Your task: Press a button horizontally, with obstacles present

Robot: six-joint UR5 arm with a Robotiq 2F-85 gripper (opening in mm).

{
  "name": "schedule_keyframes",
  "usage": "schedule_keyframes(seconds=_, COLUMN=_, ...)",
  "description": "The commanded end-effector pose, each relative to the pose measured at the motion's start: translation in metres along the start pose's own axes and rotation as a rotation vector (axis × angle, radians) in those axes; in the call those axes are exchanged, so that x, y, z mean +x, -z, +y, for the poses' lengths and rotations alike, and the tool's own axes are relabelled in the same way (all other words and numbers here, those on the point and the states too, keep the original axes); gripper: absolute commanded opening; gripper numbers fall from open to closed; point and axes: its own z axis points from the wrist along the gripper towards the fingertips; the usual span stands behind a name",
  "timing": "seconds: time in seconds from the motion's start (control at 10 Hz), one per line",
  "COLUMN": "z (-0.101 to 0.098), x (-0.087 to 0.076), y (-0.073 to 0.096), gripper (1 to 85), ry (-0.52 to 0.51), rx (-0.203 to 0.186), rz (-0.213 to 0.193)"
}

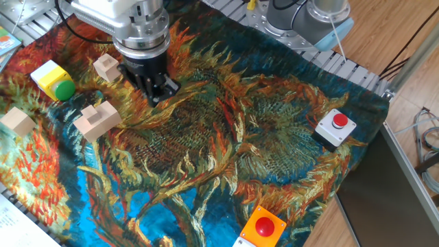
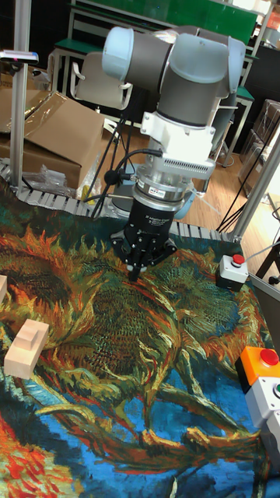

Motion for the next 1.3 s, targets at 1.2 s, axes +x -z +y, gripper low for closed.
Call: schedule_keyframes(seconds=1.2, z=0.003, x=0.005, y=0.002, gripper=7.3, ry=-0.011, rx=-0.013, rz=0.016)
